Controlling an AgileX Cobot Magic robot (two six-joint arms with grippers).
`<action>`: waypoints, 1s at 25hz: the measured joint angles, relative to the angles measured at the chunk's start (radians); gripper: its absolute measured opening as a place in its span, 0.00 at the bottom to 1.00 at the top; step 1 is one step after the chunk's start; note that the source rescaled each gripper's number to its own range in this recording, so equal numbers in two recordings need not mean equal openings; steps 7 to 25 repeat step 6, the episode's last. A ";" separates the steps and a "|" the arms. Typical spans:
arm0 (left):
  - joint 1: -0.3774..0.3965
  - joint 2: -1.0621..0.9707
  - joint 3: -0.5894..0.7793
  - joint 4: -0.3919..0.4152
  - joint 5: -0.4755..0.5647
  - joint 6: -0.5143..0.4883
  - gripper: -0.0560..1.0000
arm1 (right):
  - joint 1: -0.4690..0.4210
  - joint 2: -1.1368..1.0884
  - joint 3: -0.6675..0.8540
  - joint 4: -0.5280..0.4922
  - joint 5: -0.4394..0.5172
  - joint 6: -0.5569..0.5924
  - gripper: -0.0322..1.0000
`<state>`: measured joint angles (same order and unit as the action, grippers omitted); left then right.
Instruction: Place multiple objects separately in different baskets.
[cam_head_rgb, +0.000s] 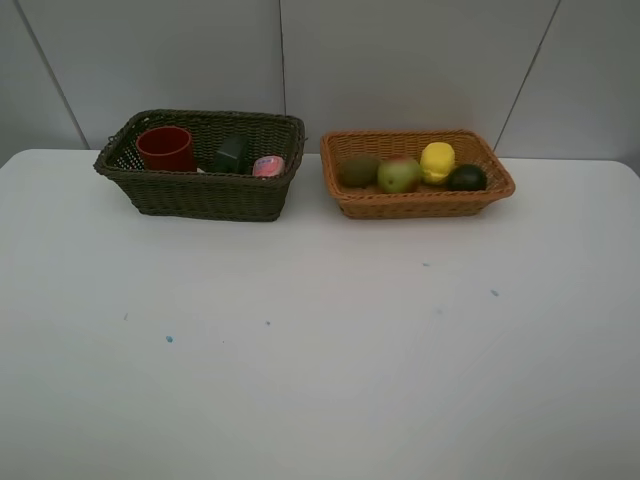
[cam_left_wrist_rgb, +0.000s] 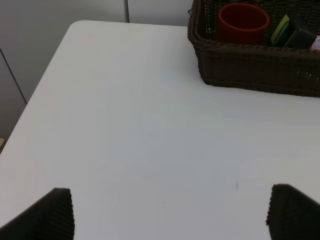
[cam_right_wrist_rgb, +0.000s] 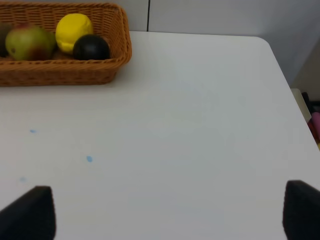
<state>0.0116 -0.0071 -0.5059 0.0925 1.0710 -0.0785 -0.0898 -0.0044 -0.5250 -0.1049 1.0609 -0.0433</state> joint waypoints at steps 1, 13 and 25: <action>0.000 0.000 0.000 0.000 0.000 0.000 1.00 | 0.000 0.000 0.000 0.000 0.000 0.000 0.99; 0.000 0.000 0.000 0.000 0.000 0.000 1.00 | 0.016 0.000 0.000 0.000 0.000 0.000 0.99; 0.000 0.000 0.000 0.000 0.000 0.000 1.00 | 0.016 0.000 0.000 0.000 0.000 0.000 0.99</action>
